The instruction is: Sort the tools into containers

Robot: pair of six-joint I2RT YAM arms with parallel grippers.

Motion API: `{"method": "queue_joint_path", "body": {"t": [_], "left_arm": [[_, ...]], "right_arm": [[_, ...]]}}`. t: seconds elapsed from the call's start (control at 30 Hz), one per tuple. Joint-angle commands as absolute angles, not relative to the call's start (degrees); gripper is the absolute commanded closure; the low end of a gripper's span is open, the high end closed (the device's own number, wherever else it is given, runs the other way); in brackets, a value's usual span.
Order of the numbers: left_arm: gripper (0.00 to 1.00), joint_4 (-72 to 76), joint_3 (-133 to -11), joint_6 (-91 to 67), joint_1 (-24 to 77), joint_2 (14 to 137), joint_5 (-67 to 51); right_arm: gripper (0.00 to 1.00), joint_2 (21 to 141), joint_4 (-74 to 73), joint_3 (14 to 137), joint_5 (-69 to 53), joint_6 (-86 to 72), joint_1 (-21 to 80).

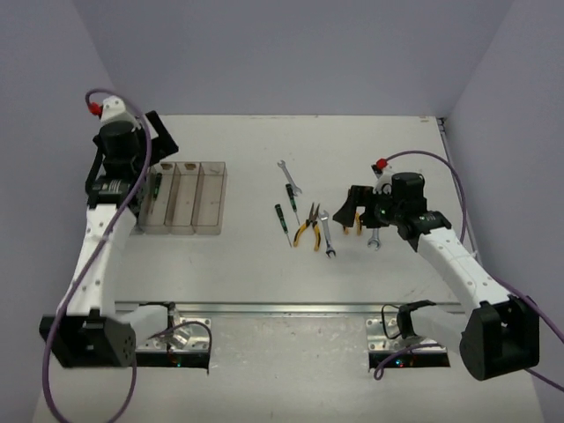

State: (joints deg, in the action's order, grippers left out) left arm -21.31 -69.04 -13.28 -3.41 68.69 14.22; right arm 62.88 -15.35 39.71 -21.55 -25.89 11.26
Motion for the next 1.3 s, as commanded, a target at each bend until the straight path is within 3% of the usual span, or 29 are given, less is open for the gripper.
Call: {"method": "queue_joint_path", "body": {"t": [0.0,0.1,0.27,0.5,0.7,0.8,1.27], "left_arm": [[0.00,-23.4,-55.4,-22.6,-2.7,48.8,-7.3],[0.00,-24.1,-45.0,-20.9,-2.6,39.8,-5.9],[0.00,-24.6,-39.5,-20.8,-1.9,33.1,-3.7],[0.00,-22.4,-38.0,-20.7,2.5,29.3,-5.5],[0.00,-21.8,-37.5,-20.6,3.0,27.0,-6.9],[0.00,-21.7,-37.4,-20.6,4.5,25.5,-6.3],[0.00,-21.6,-37.3,-20.6,6.7,24.9,-6.6]], "right_arm": [[0.01,69.8,-14.6,44.0,-16.5,-24.7,18.1],[0.06,79.4,-18.9,53.8,-7.4,-24.7,25.8],[0.13,94.6,-19.7,63.4,0.1,-24.5,31.6],[0.33,115.8,-28.1,86.0,8.2,-24.1,35.1],[0.51,127.2,-34.8,100.6,11.1,-24.2,36.5],[0.66,134.1,-40.2,108.5,12.8,-24.6,36.7],[0.68,132.2,-39.9,105.8,15.1,-26.2,37.2]]}}
